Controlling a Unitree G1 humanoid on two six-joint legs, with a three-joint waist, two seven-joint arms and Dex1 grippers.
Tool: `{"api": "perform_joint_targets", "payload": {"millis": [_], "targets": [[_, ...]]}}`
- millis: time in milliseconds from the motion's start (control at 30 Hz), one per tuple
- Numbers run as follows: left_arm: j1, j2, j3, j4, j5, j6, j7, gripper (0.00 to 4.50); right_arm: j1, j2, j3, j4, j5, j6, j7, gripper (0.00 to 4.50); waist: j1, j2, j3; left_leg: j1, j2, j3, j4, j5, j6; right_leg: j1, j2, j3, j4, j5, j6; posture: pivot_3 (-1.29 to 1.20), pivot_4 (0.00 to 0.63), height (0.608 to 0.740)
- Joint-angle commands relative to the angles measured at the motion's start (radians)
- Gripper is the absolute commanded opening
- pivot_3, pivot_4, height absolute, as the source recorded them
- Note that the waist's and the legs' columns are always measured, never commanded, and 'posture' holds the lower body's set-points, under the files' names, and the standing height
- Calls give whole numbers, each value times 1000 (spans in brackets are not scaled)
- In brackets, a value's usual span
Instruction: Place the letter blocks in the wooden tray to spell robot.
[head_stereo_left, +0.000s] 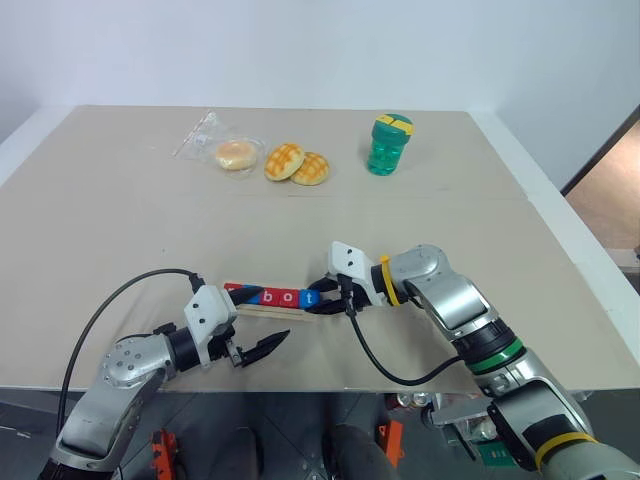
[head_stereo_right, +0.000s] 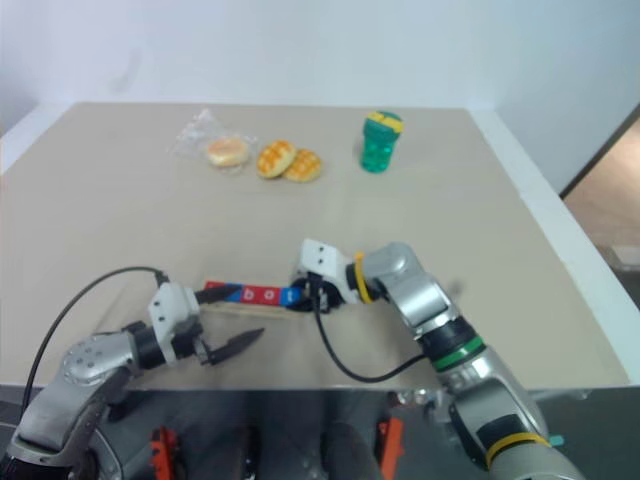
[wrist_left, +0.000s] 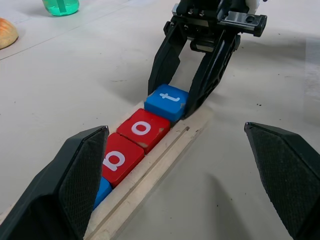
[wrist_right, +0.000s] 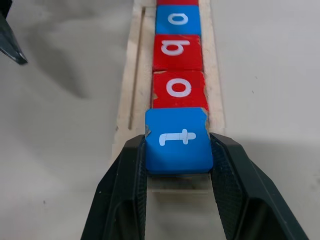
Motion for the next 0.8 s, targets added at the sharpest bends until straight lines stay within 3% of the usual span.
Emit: {"api": "perform_joint_targets", "payload": {"millis": [33,433,500,700,800], "targets": [[-1,5,5,-17,3,-18,-1,4500,-25,1,-3,-1,-10,-34,-1,1204,0,0,0,0,0,0,0,0,0,0,0,0,0,0,0,0,150,740],[7,9,8,-14,7,-23,-2,4500,-14,-2,7,7,-16,-34,11,1204,0,0,0,0,0,0,0,0,0,0,0,0,0,0,0,0,150,740],[4,9,8,-10,8,-24,-4,4500,-13,-5,9,3,-14,-27,16,2318,0,0,0,0,0,0,0,0,0,0,0,0,0,0,0,0,150,740],[5,10,6,-7,10,-28,-8,4500,-10,-3,0,-14,-6,-1,8,4333,0,0,0,0,0,0,0,0,0,0,0,0,0,0,0,0,150,740],[5,7,7,-6,7,-31,-11,4500,-7,-2,-12,-39,10,34,6,4440,0,0,0,0,0,0,0,0,0,0,0,0,0,0,0,0,150,740]]}}
